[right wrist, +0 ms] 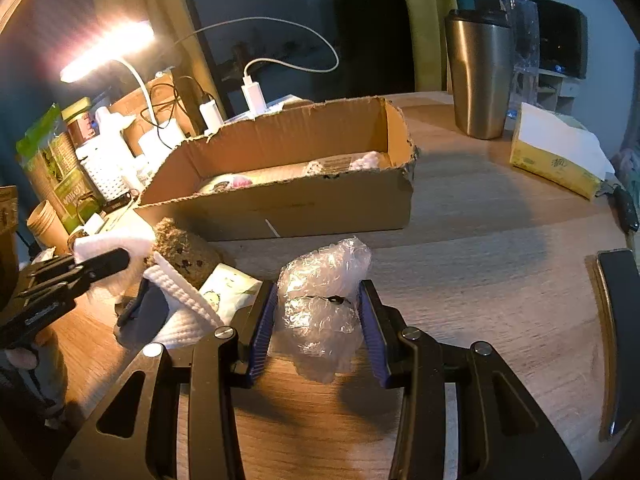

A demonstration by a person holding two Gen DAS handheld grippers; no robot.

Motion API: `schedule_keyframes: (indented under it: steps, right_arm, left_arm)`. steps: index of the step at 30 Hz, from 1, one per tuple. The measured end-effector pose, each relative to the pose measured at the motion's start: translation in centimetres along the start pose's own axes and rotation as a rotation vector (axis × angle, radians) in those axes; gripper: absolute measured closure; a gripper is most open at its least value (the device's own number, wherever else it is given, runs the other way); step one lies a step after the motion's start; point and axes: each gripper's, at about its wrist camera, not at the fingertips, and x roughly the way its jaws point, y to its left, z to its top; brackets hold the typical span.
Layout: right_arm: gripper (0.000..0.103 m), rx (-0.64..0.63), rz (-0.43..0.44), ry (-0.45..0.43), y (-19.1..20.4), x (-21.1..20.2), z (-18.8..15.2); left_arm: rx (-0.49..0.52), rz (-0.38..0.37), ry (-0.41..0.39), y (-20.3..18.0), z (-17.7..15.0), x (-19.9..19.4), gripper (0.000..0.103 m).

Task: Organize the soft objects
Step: 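Carry the towel and bubble-wrap bundle with both tools into the cardboard box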

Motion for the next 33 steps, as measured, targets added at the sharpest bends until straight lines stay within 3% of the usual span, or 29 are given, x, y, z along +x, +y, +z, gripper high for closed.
schedule_keyframes:
  steps: [20,33]
  right_arm:
    - [0.059,-0.025,-0.001,-0.093,1.1,-2.6,0.6]
    - [0.059,-0.065,-0.024,-0.194,1.3,-4.8,3.8]
  left_arm:
    - [0.017,-0.039,-0.198,-0.1,3.7,-7.0,0.097]
    - [0.067,-0.042,-0.274,-0.4,7.6,-7.8,0.097]
